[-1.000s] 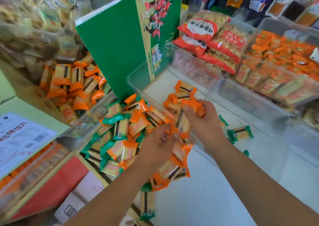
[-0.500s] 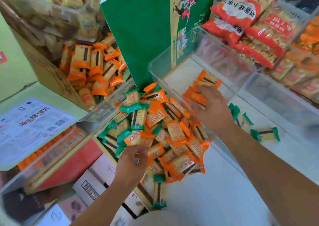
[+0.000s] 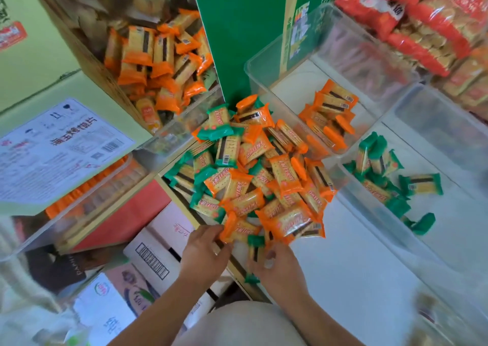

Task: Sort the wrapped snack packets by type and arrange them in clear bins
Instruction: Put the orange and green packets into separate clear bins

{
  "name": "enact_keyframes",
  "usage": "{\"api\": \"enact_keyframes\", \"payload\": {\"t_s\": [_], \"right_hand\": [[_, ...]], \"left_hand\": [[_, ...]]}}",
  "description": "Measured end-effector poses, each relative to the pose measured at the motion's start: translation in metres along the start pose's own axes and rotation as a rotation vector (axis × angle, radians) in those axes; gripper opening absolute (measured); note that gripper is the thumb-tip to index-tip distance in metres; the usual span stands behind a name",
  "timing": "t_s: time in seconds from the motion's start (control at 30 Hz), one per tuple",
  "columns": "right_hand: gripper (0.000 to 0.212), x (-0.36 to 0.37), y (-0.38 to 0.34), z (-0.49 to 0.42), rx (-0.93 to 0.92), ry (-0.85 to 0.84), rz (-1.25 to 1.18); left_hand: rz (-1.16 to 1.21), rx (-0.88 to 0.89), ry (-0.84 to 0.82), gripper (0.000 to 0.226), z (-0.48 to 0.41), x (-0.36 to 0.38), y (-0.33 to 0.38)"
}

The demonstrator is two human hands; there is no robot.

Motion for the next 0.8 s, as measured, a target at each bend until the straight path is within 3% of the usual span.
{"api": "enact_keyframes", "payload": {"t_s": [0.17, 0.3, 0.47, 0.6, 0.7, 0.8], "right_hand": [[0.038, 0.005, -0.007, -0.003, 0.022, 0.051, 0.007], [0.030, -0.002, -0.011, 0.012, 0.088, -0.064, -0.100], [0.028, -0.045, -0.038, 0.014, 0.096, -0.097, -0.329], [0.028, -0.061, -0.071, -0.004, 0.021, -0.074, -0.427], [0.029, -0.061, -0.081, -0.014, 0.021, -0.063, -0.465], [0.030, -0.064, -0.091, -0.022, 0.003, -0.044, -0.469]], "left_hand": [[-0.014, 0.075, -0.178, 0.047, -0.005, 0.006, 0.008], [-0.111, 0.016, 0.090, 0.038, -0.039, -0.035, -0.007], [-0.166, -0.212, 0.117, 0.048, -0.066, -0.042, -0.023], [-0.064, -0.319, 0.287, 0.061, -0.076, -0.063, -0.034], [-0.015, -0.347, 0.227, 0.083, -0.091, -0.063, -0.041], [0.063, -0.326, 0.143, 0.087, -0.103, -0.059, -0.035]]}}
Point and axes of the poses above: each hand's wrist, its own z-axis away from the middle knuckle, its own x-axis out of the palm, y = z × x, the point moved 10 cm from there along -z, towards the middle knuckle, and after that the axes turned 10 degrees about y, right-handed, at the moved point
